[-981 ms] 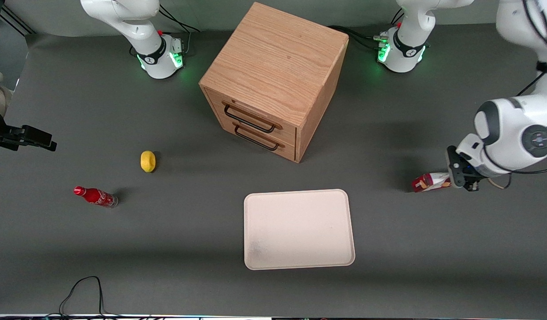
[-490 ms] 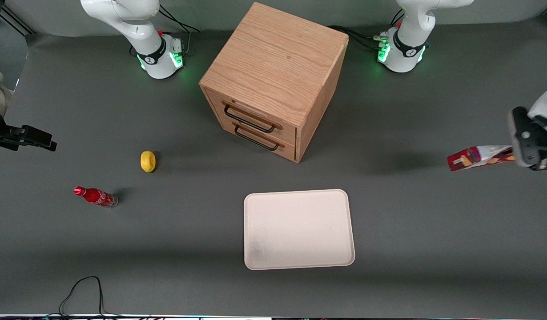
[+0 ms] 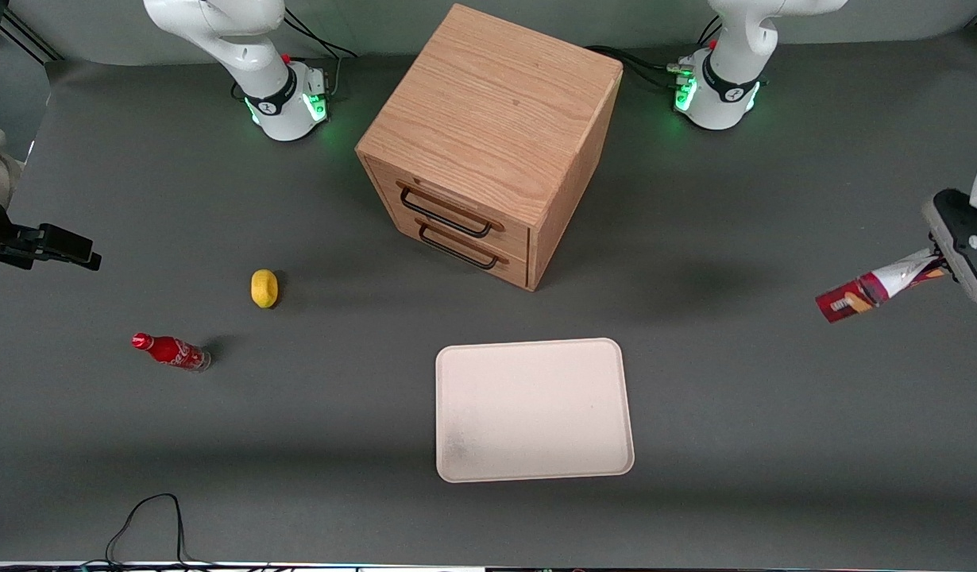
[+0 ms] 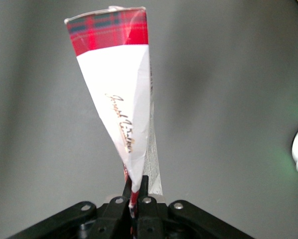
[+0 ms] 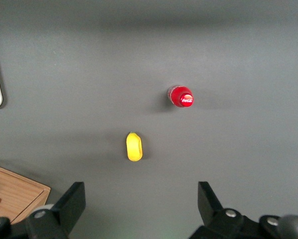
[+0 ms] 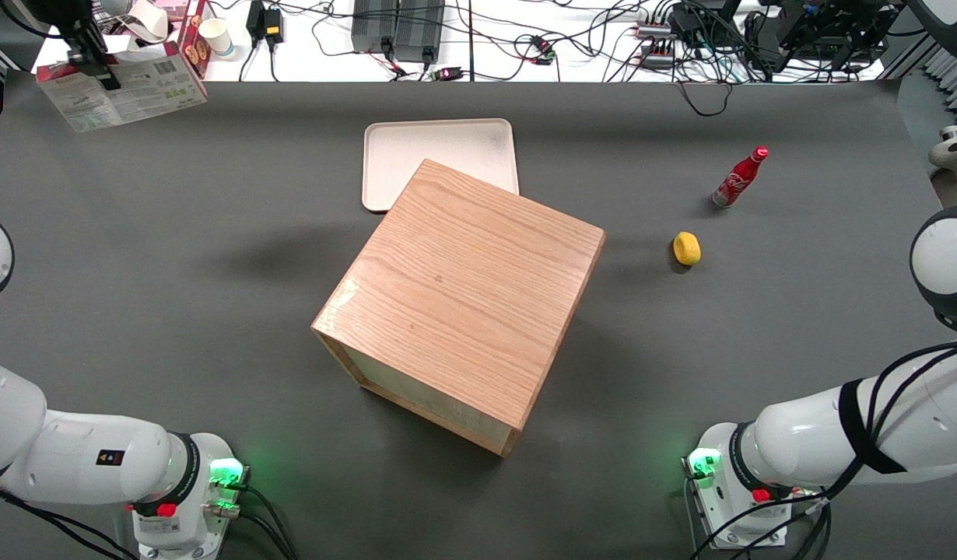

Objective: Place red cookie box on tray
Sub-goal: 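Lift the red cookie box upward with the left gripper, then carry the hanging cookie box over the cream tray with the left gripper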

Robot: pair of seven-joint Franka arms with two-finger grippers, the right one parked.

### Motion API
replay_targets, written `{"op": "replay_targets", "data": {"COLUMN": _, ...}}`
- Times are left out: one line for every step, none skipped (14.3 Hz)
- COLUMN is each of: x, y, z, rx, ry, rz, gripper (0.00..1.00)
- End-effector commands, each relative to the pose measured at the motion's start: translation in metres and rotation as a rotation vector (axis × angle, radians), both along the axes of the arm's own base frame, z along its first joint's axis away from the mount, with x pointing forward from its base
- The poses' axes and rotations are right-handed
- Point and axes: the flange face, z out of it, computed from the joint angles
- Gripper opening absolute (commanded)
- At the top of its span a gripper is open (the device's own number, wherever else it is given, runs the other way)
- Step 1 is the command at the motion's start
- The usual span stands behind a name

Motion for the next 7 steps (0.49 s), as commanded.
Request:
{"op": "replay_targets", "data": {"x": 0.001, "y": -0.022, "z": 0.022, "rx": 0.020, "ry": -0.038, "rz": 0.250, "gripper": 0.00}}
{"op": "replay_targets", "data": {"x": 0.000, "y": -0.034, "z": 0.024, "rx": 0.018, "ry": -0.042, "rz": 0.324, "gripper": 0.00}}
{"op": "replay_targets", "data": {"x": -0.001, "y": -0.049, "z": 0.022, "rx": 0.003, "ry": -0.031, "rz": 0.416, "gripper": 0.00}}
{"op": "replay_targets", "data": {"x": -0.003, "y": -0.061, "z": 0.022, "rx": -0.018, "ry": -0.016, "rz": 0.558, "gripper": 0.00}}
{"op": "replay_targets", "data": {"x": -0.004, "y": -0.076, "z": 0.024, "rx": -0.026, "ry": -0.012, "rz": 0.700, "gripper": 0.00}}
{"op": "replay_targets", "data": {"x": -0.003, "y": -0.097, "z": 0.025, "rx": -0.021, "ry": -0.019, "rz": 0.797, "gripper": 0.00}}
{"op": "replay_targets", "data": {"x": -0.002, "y": -0.118, "z": 0.023, "rx": -0.024, "ry": -0.022, "rz": 0.846, "gripper": 0.00}}
